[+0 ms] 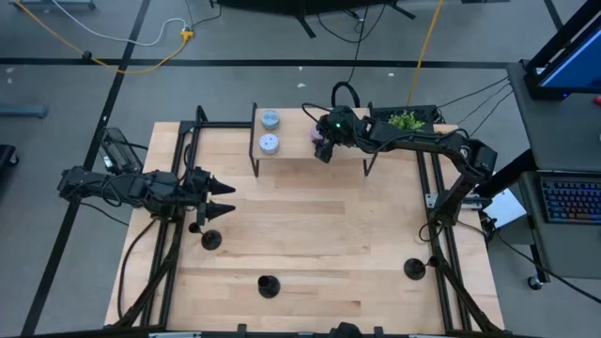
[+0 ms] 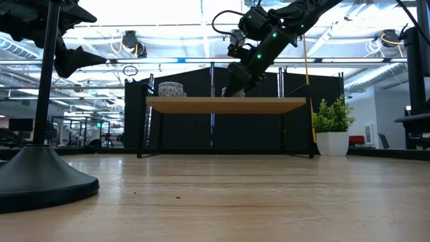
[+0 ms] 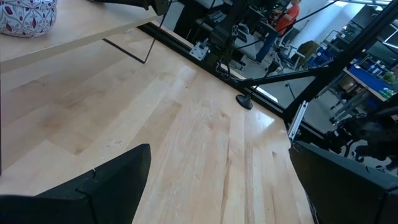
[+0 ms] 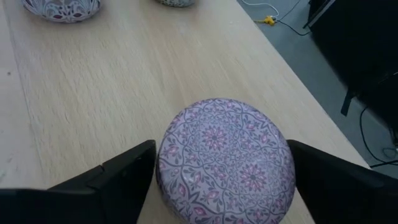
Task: Pick & Place candle stick holders
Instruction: Put the pink scented candle on the shelf
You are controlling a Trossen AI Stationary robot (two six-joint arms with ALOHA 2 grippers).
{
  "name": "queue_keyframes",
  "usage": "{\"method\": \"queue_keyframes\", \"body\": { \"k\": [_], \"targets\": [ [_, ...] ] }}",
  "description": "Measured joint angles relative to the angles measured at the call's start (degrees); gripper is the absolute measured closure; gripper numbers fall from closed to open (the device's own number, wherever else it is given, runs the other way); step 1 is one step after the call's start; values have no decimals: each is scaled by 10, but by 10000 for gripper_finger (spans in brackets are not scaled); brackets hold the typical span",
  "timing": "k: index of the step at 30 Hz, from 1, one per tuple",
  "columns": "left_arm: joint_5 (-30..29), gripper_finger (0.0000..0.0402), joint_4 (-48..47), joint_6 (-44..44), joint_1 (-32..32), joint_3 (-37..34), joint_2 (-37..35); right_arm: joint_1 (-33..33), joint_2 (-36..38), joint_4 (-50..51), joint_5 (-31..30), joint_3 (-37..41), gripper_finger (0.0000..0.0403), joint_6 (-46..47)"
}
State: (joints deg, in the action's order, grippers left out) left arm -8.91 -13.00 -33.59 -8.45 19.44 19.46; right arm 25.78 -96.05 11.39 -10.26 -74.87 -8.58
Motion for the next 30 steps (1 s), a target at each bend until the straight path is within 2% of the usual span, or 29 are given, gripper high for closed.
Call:
{"method": "queue_keyframes", "body": {
  "k": [5,15,20,30],
  "targets": [
    [0,9,0,0,0,0,0,0,0,0,0,0,8,3],
    [0,9,0,0,0,0,0,-4,1,-20,0,0,13,2],
    [0,9,0,-2,0,0,0,-15,22,-48,0,-1,13,-13],
    [-1,9,58,-12,0,0,0,-19,79,-26,-1,-1,14,-26]
  ]
}}
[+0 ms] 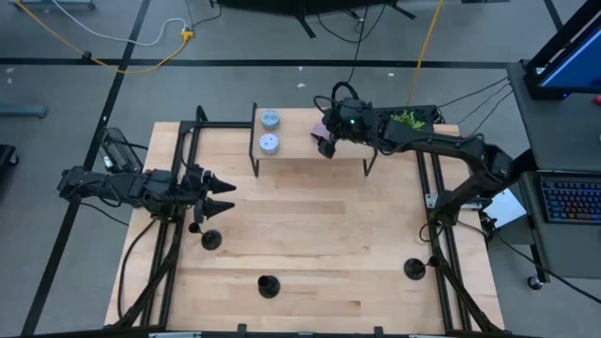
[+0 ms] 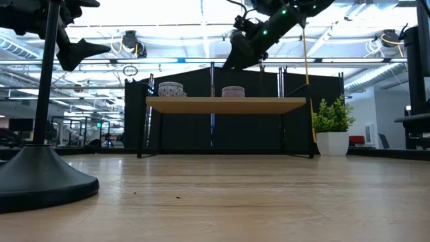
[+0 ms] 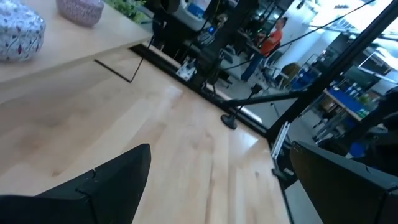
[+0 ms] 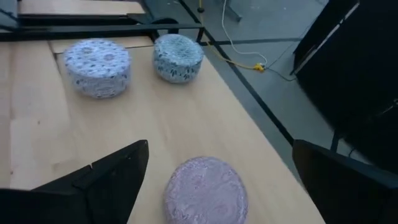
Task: Pick & Place candle stick holders
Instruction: Put the pink scented candle on the shelf
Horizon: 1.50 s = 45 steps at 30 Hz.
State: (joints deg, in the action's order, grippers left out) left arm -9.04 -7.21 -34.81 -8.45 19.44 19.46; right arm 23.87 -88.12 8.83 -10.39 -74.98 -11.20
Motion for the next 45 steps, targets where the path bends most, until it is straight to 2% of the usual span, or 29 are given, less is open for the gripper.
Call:
{"method": "queue_keyframes", "body": {
  "k": [9,12,16,21,25,29,32,35,39,45],
  "targets": [
    [-4,9,40,-4,0,0,0,-6,26,25,1,0,14,50],
    [-25,9,60,-36,0,0,0,-7,26,42,2,0,14,84],
    [-60,9,89,-39,0,0,4,-8,28,54,0,0,14,127],
    [-66,9,126,-24,0,3,38,-8,38,91,10,0,14,137],
    [-66,9,120,-26,0,25,95,-9,66,103,16,5,14,163],
    [-65,9,112,-13,2,68,163,-11,126,68,16,55,14,192],
    [-65,9,87,3,2,118,214,-15,192,18,16,125,14,218],
    [-68,9,28,19,4,184,268,-24,262,-32,18,202,14,242],
    [-82,9,-44,29,24,277,343,-33,349,-90,50,293,14,260],
    [-87,9,-116,62,70,417,465,-34,458,-160,62,392,14,280]
  ]
}}
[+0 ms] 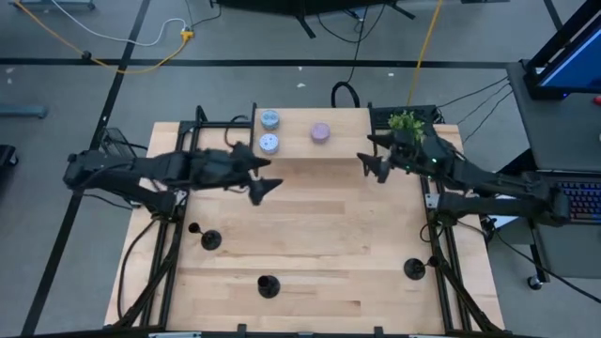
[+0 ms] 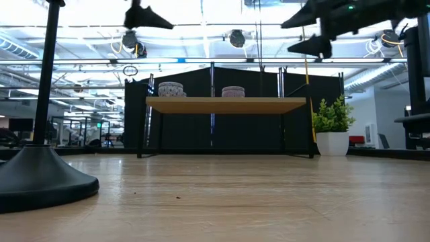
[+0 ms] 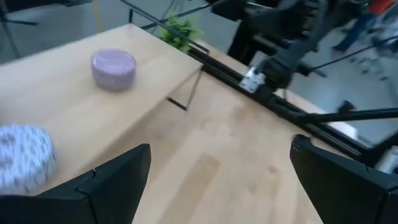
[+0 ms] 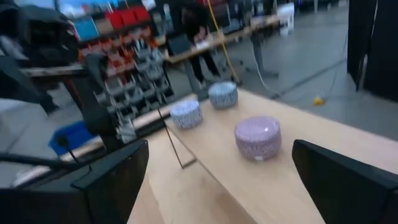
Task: Pick & Place candle stick holders
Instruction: Put the pink scented candle on the shelf
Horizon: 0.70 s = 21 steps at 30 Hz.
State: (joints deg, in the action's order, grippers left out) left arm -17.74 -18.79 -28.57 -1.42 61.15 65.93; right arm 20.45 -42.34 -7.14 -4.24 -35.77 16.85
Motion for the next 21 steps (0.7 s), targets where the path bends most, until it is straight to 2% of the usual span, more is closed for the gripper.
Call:
{"method": "queue_keyframes", "body": {
  "k": [12,21],
  "targets": [
    [47,9,-138,46,81,289,228,0,155,-16,-1,119,14,-15],
    [83,9,-162,89,125,424,340,0,252,-17,-1,191,14,-26]
  ]
}}
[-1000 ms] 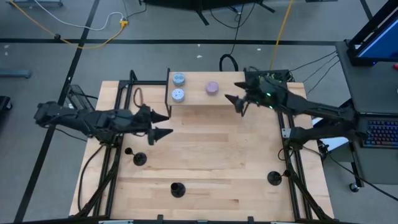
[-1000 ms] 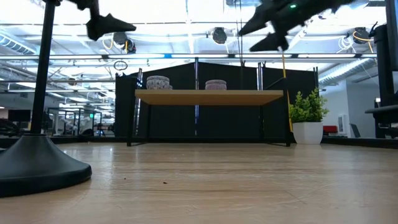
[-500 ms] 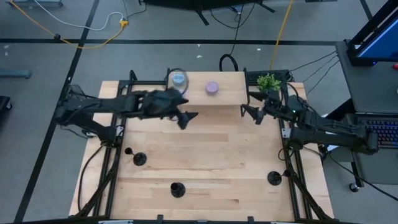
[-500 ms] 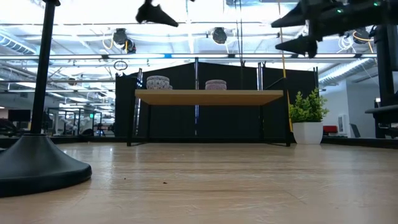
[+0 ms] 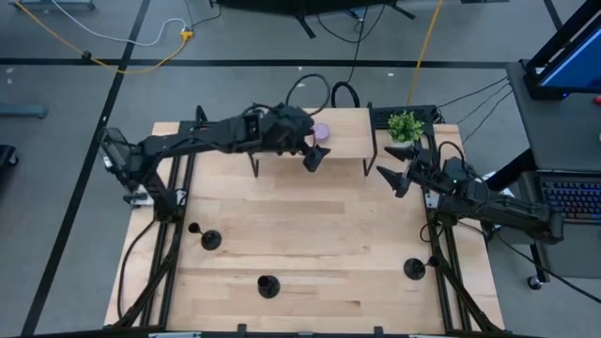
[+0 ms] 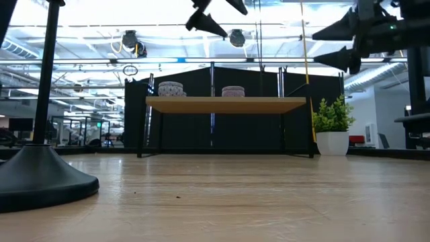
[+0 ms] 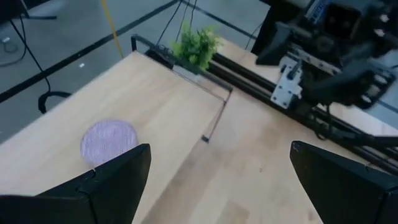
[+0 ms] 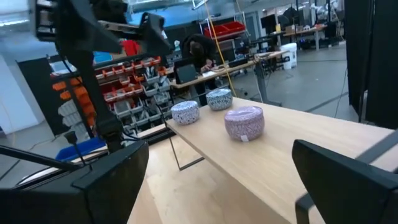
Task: Pick & Place candle stick holders
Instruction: Put the pink scented candle on the shelf
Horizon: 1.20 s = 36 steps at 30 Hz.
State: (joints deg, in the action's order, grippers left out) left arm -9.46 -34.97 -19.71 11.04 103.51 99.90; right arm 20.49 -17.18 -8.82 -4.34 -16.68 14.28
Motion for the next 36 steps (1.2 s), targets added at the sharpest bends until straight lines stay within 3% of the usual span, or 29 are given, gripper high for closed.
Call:
{"method": "queue_keyframes", "body": {
  "k": [8,15,24,36],
  "targets": [
    [11,9,-1,32,27,69,84,0,27,0,1,39,14,0],
    [5,9,-34,-3,66,123,141,0,27,0,1,47,14,0],
    [-2,9,-55,-26,91,129,183,0,27,0,0,47,14,0],
    [-54,9,-75,-29,91,128,198,0,27,0,0,47,14,0]
  ]
}}
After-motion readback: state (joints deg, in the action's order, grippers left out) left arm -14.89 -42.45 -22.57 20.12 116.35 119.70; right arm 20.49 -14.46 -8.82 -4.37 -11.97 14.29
